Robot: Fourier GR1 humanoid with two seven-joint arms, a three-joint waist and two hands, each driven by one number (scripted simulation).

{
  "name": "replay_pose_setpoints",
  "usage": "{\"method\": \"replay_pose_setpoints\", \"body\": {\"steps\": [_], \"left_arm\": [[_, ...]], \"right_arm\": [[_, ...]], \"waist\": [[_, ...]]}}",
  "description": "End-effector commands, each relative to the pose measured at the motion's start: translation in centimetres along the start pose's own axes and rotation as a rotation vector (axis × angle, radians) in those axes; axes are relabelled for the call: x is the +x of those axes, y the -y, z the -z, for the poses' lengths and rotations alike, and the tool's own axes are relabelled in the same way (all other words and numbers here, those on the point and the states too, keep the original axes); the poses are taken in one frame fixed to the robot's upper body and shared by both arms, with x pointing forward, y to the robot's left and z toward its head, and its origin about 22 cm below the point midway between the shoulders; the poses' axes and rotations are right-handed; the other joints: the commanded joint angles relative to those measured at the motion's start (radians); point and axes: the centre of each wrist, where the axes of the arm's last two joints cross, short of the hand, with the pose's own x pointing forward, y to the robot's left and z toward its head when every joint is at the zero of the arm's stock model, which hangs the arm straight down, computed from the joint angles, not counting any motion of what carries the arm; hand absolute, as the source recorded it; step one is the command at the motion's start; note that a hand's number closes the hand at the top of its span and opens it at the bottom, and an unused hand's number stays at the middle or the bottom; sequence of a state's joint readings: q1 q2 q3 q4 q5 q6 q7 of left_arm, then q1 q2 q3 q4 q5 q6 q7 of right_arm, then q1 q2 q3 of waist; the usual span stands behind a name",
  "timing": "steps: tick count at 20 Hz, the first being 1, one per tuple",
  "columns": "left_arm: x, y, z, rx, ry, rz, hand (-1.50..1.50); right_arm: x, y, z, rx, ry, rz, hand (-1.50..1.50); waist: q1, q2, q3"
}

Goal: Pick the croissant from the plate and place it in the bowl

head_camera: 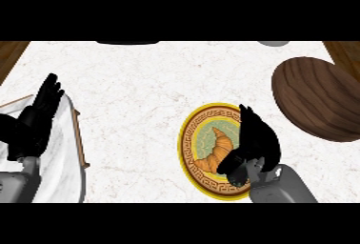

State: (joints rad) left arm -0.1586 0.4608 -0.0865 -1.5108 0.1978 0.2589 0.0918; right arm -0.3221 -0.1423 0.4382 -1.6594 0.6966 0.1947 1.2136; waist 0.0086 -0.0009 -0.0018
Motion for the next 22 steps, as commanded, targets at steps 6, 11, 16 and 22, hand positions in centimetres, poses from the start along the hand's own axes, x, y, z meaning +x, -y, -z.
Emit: {"method": "replay_pose_setpoints", "body": {"steps": [6, 11, 16, 22], "left_arm": [[0.9, -1.5, 0.5, 0.031, 0.015, 0.021, 0.0], [0.5, -0.9, 0.5, 0.012, 0.007, 0.009, 0.0], [0.6, 0.2, 0.4, 0.004, -0.002, -0.006, 0.0], [0.1, -0.6, -0.3, 0.007, 0.009, 0.006, 0.0]], "right_arm": [[0.8, -2.6, 0.0, 0.086, -0.199, -0.066, -1.5], [1.9, -4.4, 0.0, 0.106, -0.211, -0.053, -1.5], [1.4, -5.2, 2.3, 0.075, -0.229, -0.048, -1.5], [1.2, -5.5, 3.9, 0.082, -0.254, -0.055, -1.5]], "waist": [[-0.011, -0.001, 0.001], [-0.006, 0.0, 0.001], [-0.005, 0.001, 0.002], [-0.001, 0.001, 0.002]]}}
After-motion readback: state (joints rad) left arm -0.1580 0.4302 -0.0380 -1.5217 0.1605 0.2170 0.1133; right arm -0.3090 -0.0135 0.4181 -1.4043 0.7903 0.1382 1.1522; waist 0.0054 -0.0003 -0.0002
